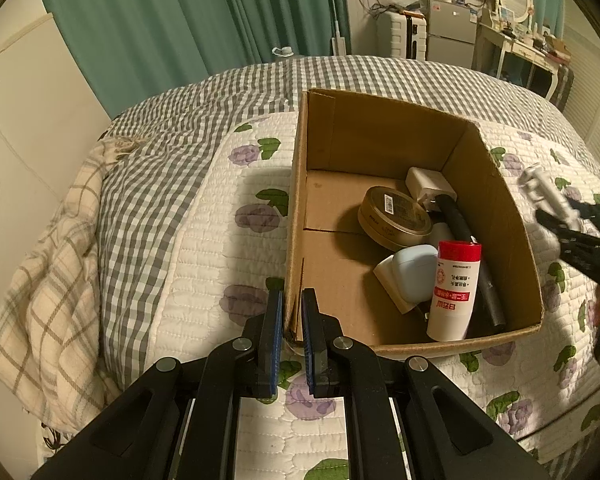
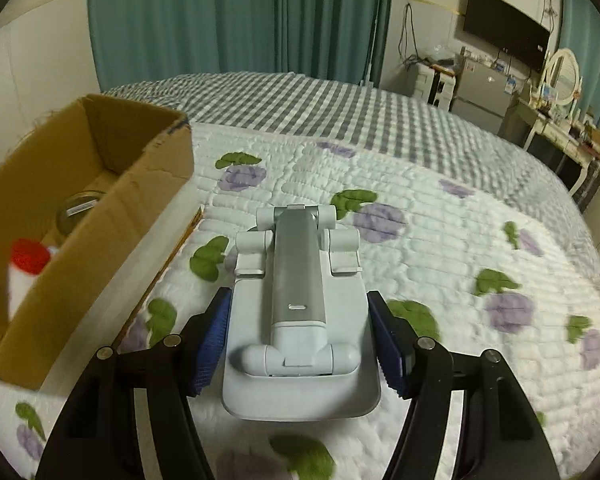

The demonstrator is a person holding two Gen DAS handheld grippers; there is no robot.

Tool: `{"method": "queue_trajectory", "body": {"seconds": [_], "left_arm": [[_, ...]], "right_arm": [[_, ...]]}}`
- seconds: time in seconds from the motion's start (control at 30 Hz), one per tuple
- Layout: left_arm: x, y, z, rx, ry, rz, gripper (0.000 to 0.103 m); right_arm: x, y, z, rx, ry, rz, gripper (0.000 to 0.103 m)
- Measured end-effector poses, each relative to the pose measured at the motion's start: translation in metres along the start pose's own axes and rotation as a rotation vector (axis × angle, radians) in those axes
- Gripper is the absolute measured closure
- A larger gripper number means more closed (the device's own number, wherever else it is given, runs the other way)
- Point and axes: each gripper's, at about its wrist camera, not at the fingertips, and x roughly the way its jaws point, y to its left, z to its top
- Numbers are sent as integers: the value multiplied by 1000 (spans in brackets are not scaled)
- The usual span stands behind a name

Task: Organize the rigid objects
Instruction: 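Lower the right gripper onto the white folding phone stand and grasp it, then carry the phone stand with the right gripper into the box and release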

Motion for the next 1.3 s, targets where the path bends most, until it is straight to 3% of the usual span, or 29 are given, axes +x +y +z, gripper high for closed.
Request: {"method": "queue_trajectory", "body": {"seconds": [0.3, 0.6, 0.77, 0.97, 1.3], "left_arm": [[1, 1, 0, 5, -1, -5, 95], [2, -2, 0, 7, -5, -1, 95], [2, -1, -2, 8, -12, -9, 95], [1, 3, -3, 2, -18, -31, 95], [1, 6, -4, -1, -26, -55, 95]], "right_arm": [[-76, -5, 23, 16, -102, -18, 37], [-118, 53, 83, -76, -207, 64, 38], [-110, 99, 103, -115, -212, 164, 38], [-75, 145, 106, -131, -152, 246, 38], [-18, 172, 93, -153, -29, 255, 38]]}}
